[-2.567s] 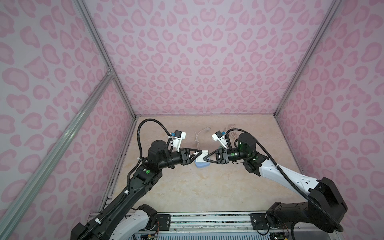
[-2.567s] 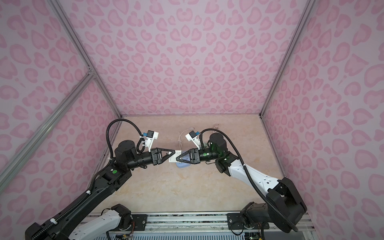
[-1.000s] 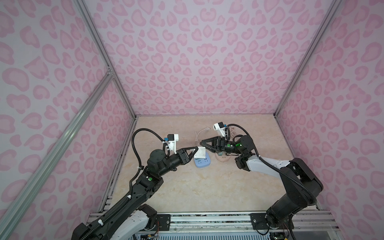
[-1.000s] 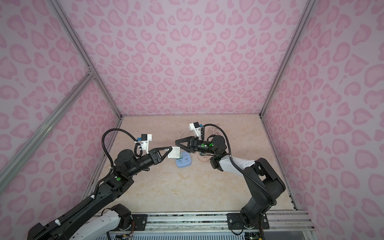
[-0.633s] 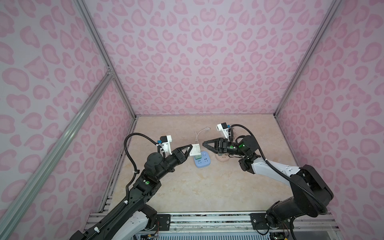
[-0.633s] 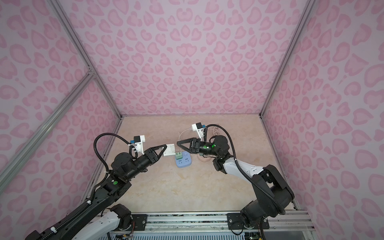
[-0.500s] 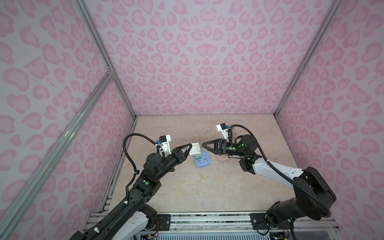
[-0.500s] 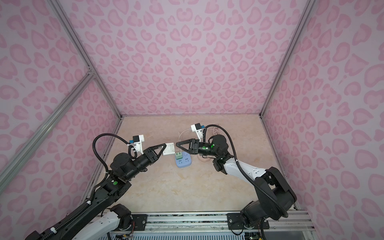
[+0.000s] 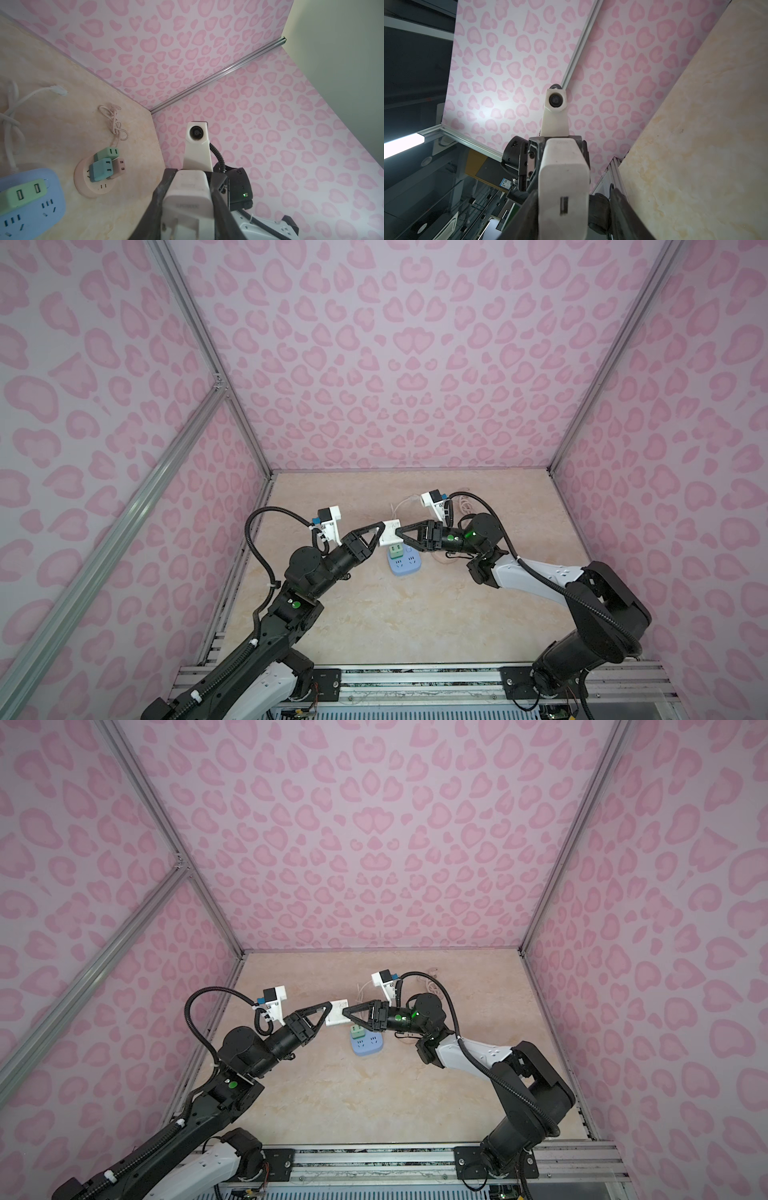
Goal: Insert the plug
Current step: 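Open the left gripper and draw it back while the right gripper keeps the plug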
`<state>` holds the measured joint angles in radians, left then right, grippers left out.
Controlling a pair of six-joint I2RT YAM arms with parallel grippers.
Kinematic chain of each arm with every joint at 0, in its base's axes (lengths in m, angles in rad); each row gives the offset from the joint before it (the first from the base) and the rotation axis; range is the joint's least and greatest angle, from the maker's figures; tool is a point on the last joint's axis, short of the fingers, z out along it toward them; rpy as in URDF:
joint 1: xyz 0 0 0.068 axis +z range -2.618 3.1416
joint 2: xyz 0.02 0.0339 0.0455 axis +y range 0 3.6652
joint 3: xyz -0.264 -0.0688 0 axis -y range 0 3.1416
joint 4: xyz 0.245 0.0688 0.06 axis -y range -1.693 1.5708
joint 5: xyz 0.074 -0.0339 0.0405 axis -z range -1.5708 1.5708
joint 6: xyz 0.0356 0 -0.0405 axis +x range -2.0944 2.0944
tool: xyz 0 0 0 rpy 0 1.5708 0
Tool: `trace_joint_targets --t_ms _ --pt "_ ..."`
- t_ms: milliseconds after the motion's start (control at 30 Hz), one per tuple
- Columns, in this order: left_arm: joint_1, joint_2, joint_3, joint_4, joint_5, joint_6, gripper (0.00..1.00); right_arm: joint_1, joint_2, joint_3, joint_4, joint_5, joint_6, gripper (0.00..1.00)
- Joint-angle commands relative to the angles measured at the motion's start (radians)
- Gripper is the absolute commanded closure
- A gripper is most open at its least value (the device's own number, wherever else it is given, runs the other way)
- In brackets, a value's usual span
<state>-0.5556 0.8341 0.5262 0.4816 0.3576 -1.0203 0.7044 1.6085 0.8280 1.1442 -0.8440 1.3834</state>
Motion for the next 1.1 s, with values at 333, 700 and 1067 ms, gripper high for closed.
trace_joint_targets --t_ms 333,700,1067 --pt "0.0 -0.004 -0.009 0.044 -0.012 0.011 0.97 0.035 0.102 0.057 0.276 0.011 0.184 0.82" --pt "0.003 0.02 0.118 -0.256 -0.071 0.122 0.53 0.006 0.071 0.023 0.121 0.02 0.125 1.0" --pt "0.065 -0.087 0.294 -0.835 -0.437 0.342 0.4 -0.003 -0.161 0.286 -1.404 0.31 -0.699 1.0"
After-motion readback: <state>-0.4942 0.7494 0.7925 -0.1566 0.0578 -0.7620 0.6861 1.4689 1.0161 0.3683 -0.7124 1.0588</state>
